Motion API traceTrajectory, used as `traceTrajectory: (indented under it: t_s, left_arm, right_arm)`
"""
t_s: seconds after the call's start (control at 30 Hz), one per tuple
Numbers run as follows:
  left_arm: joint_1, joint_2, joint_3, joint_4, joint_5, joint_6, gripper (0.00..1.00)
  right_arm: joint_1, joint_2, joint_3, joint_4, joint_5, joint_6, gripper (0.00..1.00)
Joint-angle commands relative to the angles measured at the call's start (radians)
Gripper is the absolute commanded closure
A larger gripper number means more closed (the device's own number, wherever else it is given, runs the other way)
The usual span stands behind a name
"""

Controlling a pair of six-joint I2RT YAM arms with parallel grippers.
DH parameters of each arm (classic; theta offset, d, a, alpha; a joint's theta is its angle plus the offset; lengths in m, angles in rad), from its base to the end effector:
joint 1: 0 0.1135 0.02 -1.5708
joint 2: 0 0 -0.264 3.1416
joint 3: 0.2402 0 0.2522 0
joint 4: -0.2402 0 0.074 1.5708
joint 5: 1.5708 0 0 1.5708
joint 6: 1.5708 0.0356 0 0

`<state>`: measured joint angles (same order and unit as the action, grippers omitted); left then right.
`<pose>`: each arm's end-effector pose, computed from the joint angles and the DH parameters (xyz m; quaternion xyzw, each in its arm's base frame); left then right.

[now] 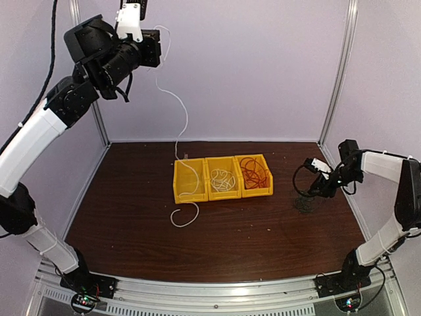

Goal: Untangle the cables

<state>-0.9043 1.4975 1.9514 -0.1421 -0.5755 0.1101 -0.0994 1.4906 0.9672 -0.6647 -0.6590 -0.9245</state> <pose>0.1966 -0.2186 0.5700 0.0737 0.6049 -0.1457 0.7794 0.2799 -0.0060 0.2114 -0.4288 0.8263 0.1888 0.3125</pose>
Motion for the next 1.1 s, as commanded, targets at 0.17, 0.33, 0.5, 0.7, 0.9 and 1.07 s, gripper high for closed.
traceTrajectory:
  t_s: [0.17, 0.33, 0.5, 0.7, 0.9, 1.07]
  left_arm:
    - [0.001, 0.175, 0.19, 0.059, 0.16, -0.083, 1.0]
    - [0.01, 0.324, 0.37, 0.07, 0.205, -0.079, 1.0]
    - [0.035, 0.421, 0.497, 0.13, 0.255, -0.093, 1.0]
    - [0.038, 0.415, 0.485, 0.161, 0.298, -0.148, 1.0]
    - [0.038, 0.329, 0.351, 0.181, 0.339, -0.223, 1.0]
    - [0.036, 0.28, 0.273, 0.184, 0.35, -0.257, 1.0]
  right_arm:
    - [0.023, -0.014, -0.055, 0.045, -0.051, 0.064, 0.66]
    - [0.032, -0.008, -0.062, 0.069, -0.072, 0.093, 0.65]
    - [0.114, -0.068, -0.059, 0.083, -0.043, 0.131, 0.59]
    - [0.339, -0.159, 0.004, 0.154, 0.01, 0.242, 0.42]
    - [0.545, -0.014, 0.188, 0.3, -0.089, 0.473, 0.41]
    - [0.693, 0.166, 0.33, 0.497, -0.127, 0.712, 0.39]
